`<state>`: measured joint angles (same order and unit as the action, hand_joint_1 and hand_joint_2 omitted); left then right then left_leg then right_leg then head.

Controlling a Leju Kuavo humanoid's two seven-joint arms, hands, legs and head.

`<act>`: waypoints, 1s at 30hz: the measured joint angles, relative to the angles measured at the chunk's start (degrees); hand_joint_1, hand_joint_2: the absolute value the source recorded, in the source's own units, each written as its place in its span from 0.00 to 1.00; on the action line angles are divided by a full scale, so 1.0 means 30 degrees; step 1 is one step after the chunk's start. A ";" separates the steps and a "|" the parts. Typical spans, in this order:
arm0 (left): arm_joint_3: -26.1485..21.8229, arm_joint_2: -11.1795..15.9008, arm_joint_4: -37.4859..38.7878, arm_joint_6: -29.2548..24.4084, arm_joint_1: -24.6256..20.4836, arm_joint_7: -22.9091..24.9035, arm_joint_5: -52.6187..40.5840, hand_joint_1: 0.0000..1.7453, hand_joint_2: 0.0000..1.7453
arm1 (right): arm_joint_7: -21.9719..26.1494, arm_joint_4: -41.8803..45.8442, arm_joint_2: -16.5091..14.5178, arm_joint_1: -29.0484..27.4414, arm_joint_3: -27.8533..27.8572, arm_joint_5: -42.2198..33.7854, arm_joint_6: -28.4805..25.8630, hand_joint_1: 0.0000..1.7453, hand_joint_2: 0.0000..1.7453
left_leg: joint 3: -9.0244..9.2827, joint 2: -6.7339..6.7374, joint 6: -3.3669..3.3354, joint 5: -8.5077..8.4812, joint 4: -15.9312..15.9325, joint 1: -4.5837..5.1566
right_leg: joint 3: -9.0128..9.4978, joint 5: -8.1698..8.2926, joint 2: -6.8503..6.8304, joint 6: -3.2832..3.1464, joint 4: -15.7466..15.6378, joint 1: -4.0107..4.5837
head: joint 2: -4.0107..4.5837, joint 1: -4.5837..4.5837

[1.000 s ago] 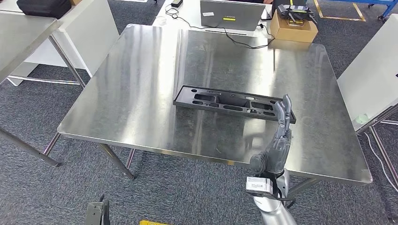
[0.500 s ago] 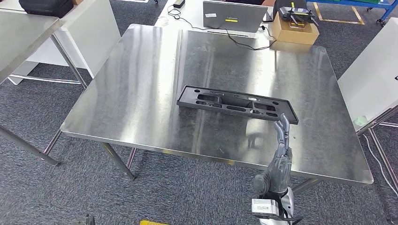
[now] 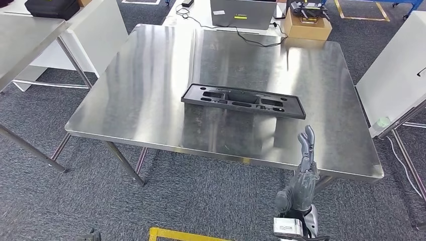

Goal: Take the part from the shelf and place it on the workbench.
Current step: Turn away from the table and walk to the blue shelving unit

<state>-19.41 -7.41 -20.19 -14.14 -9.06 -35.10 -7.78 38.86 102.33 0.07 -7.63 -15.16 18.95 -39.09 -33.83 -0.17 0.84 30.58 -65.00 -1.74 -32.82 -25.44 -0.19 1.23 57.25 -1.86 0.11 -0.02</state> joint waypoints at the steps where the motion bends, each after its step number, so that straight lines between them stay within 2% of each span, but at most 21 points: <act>1: -0.0020 -0.0002 -0.0080 0.0007 0.0004 0.0000 -0.0027 0.00 0.00 | 0.0000 0.0018 -0.0053 -0.0057 0.0058 0.0038 0.0096 0.00 0.00 | 0.0812 -0.0055 -0.0031 -0.0263 0.1133 0.0003 | -0.0080 0.0079 -0.0003 0.0123 0.0045 0.0001 | 0.0000 -0.0012; 3: -0.0078 0.0000 -0.0198 0.0023 0.0028 0.0000 -0.0076 0.00 0.00 | 0.0000 0.0069 -0.0142 -0.0181 0.0140 0.0106 0.0293 0.00 0.00 | 0.1464 -0.0174 -0.0223 -0.0389 0.2211 0.0117 | -0.0165 0.0251 -0.0002 0.0393 0.0099 0.0040 | 0.0000 -0.0060; 6: -0.0153 -0.0025 -0.0273 0.0027 0.0066 0.0000 -0.0097 0.00 0.00 | 0.0000 0.0099 -0.0182 -0.0508 0.0275 0.0126 0.0566 0.00 0.00 | 0.1172 -0.0186 -0.0830 -0.0766 0.2300 0.0292 | -0.0373 0.0357 0.0018 0.0828 0.0130 0.0077 | 0.0000 -0.0109; 8: -0.0204 -0.0047 -0.0299 0.0025 0.0106 0.0000 -0.0091 0.00 0.00 | 0.0000 0.0100 -0.0155 -0.0718 0.0368 0.0084 0.0675 0.00 0.00 | 0.0805 -0.0101 -0.1289 -0.1195 0.2438 0.0317 | -0.0972 -0.0678 0.0026 0.0710 0.1280 0.0082 | 0.0000 -0.0156; 10: -0.0242 -0.0046 -0.0308 0.0025 0.0193 0.0000 -0.0089 0.00 0.00 | 0.0000 0.0095 -0.0104 -0.0888 0.0421 0.0024 0.0719 0.00 0.00 | 0.0261 -0.0033 -0.1502 -0.1598 0.2428 0.0428 | -0.1838 -0.2333 0.0031 0.0463 0.3770 0.0093 | 0.0000 -0.0202; 11: -0.0251 -0.0058 -0.0308 0.0035 0.0252 0.0000 -0.0104 0.00 0.00 | 0.0000 0.0091 -0.0071 -0.0975 0.0442 0.0002 0.0747 0.00 0.00 | -0.0039 -0.0009 -0.1536 -0.1813 0.2419 0.0503 | -0.2095 -0.2855 0.0032 0.0469 0.4931 0.0127 | 0.0000 -0.0204; 12: -0.0257 -0.0073 -0.0308 0.0053 0.0309 0.0000 -0.0131 0.00 0.00 | -0.0004 0.0089 -0.0033 -0.1057 0.0468 -0.0004 0.0799 0.00 0.00 | -0.0330 0.0008 -0.1560 -0.2025 0.2408 0.0577 | -0.2071 -0.3020 0.0032 0.0545 0.5584 0.0175 | 0.0000 -0.0206; 13: -0.0259 -0.0091 -0.0308 0.0073 0.0356 0.0000 -0.0166 0.00 0.00 | -0.0015 0.0086 -0.0002 -0.1129 0.0492 0.0002 0.0885 0.00 0.00 | -0.0593 0.0017 -0.1569 -0.2232 0.2399 0.0647 | -0.1680 -0.2837 0.0032 0.0656 0.5557 0.0251 | 0.0000 -0.0208; 14: -0.0262 -0.0106 -0.0308 0.0095 0.0390 0.0000 -0.0204 0.00 0.00 | -0.0031 0.0084 0.0031 -0.1189 0.0515 0.0015 0.0980 0.00 0.00 | -0.0826 0.0020 -0.1567 -0.2431 0.2395 0.0710 | -0.0953 -0.2459 0.0032 0.0745 0.4890 0.0328 | 0.0000 -0.0207; 15: -0.0264 -0.0122 -0.0308 0.0109 0.0404 0.0000 -0.0241 0.00 0.00 | -0.0047 0.0082 0.0060 -0.1226 0.0539 0.0027 0.1064 0.00 0.00 | -0.1009 0.0014 -0.1556 -0.2623 0.2392 0.0760 | 0.0066 -0.2101 0.0032 0.0733 0.3642 0.0418 | 0.0000 -0.0207; 17: -0.0271 -0.0171 -0.0308 0.0118 0.0416 -0.0002 -0.0326 0.00 0.00 | -0.0091 0.0075 0.0099 -0.1254 0.0577 0.0067 0.1207 0.00 0.00 | -0.1250 -0.0008 -0.1457 -0.2999 0.2399 0.0867 | 0.2082 -0.1972 0.0013 0.0432 0.0775 0.0644 | 0.0000 -0.0178; 19: -0.0286 -0.0213 -0.0304 0.0159 0.0439 -0.0002 -0.0457 0.00 0.00 | -0.0471 -0.0004 0.0126 -0.1250 0.0599 0.0383 0.1598 0.00 0.00 | -0.1331 0.0002 -0.1271 -0.3372 0.2469 0.0884 | 0.2787 -0.2100 0.0005 0.0089 -0.0647 0.0822 | 0.0000 -0.0123; 21: -0.0324 -0.0221 -0.0291 0.0279 0.0467 0.0000 -0.0662 0.00 0.00 | -0.1542 -0.0515 0.0168 -0.1073 0.0672 0.0789 0.2510 0.00 0.00 | -0.1425 -0.0013 -0.1028 -0.3567 0.2515 0.0822 | 0.2515 -0.1732 -0.0008 -0.0166 -0.0789 0.0729 | 0.0000 -0.0085; 22: -0.0348 -0.0222 -0.0280 0.0352 0.0476 0.0002 -0.0802 0.00 0.00 | -0.2192 -0.1149 0.0157 -0.0829 0.0776 0.0802 0.3148 0.00 0.00 | -0.1561 -0.0040 -0.0905 -0.3199 0.2280 0.0773 | 0.2360 -0.1476 -0.0024 -0.0356 -0.0834 0.0633 | 0.0000 -0.0064; 24: -0.0384 -0.0246 -0.0257 0.0433 0.0470 0.0015 -0.1075 0.00 0.00 | -0.2808 -0.3205 0.0022 -0.0114 0.1157 0.0420 0.4185 0.00 0.00 | -0.2059 -0.0090 -0.0649 -0.1421 0.0737 0.0637 | 0.1927 -0.0926 -0.0065 -0.0612 -0.0905 0.0434 | 0.0000 0.0002; 25: -0.0388 -0.0273 -0.0244 0.0450 0.0464 0.0022 -0.1166 0.00 0.00 | -0.2699 -0.4421 -0.0076 0.0237 0.1422 0.0244 0.4421 0.00 0.00 | -0.2358 -0.0087 -0.0502 -0.0381 -0.0501 0.0561 | 0.1685 -0.0684 -0.0074 -0.0675 -0.0893 0.0428 | 0.0000 0.0036; 26: -0.0392 -0.0297 -0.0231 0.0450 0.0459 0.0029 -0.1217 0.00 0.00 | -0.2458 -0.5555 -0.0162 0.0526 0.1676 0.0129 0.4484 0.00 0.00 | -0.2607 -0.0081 -0.0350 0.0301 -0.1755 0.0469 | 0.1435 -0.0453 -0.0103 -0.0637 -0.0874 0.0426 | 0.0000 0.0058; 27: -0.0399 -0.0310 -0.0218 0.0433 0.0459 0.0036 -0.1255 0.00 0.00 | -0.2388 -0.6600 -0.0240 0.0781 0.1914 0.0071 0.4524 0.00 0.00 | -0.2690 -0.0064 -0.0208 0.0479 -0.2724 0.0353 | 0.1162 -0.0220 -0.0140 -0.0553 -0.0836 0.0412 | 0.0000 0.0060; 28: -0.0408 -0.0319 -0.0206 0.0403 0.0460 0.0051 -0.1306 0.00 0.00 | -0.2555 -0.7556 -0.0309 0.1019 0.2127 0.0031 0.4611 0.00 0.00 | -0.2536 -0.0041 -0.0090 0.0247 -0.3168 0.0228 | 0.0905 -0.0020 -0.0172 -0.0460 -0.0782 0.0382 | 0.0000 0.0066; 29: -0.0421 -0.0324 -0.0189 0.0370 0.0451 0.0073 -0.1377 0.00 0.00 | -0.2987 -0.8556 -0.0386 0.1325 0.2329 -0.0011 0.4711 0.00 0.00 | -0.2023 -0.0018 0.0026 -0.0258 -0.2916 0.0092 | 0.0613 0.0152 -0.0196 -0.0341 -0.0690 0.0330 | 0.0000 0.0066; 30: -0.0435 -0.0330 -0.0164 0.0326 0.0423 0.0122 -0.1470 0.00 0.00 | -0.3524 -0.9809 -0.0470 0.1719 0.2580 -0.0053 0.4750 0.00 0.00 | -0.1158 0.0001 0.0146 -0.0735 -0.1994 -0.0048 | 0.0328 0.0283 -0.0206 -0.0217 -0.0546 0.0263 | 0.0000 0.0068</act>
<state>-20.72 -8.40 -20.68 -13.16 -7.79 -34.74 -12.19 28.29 72.91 -1.34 -2.48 -7.42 18.79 -24.84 -37.30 -0.17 1.27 28.37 -70.98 -1.89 -31.84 -24.59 -0.81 0.58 55.61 -1.07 0.11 0.18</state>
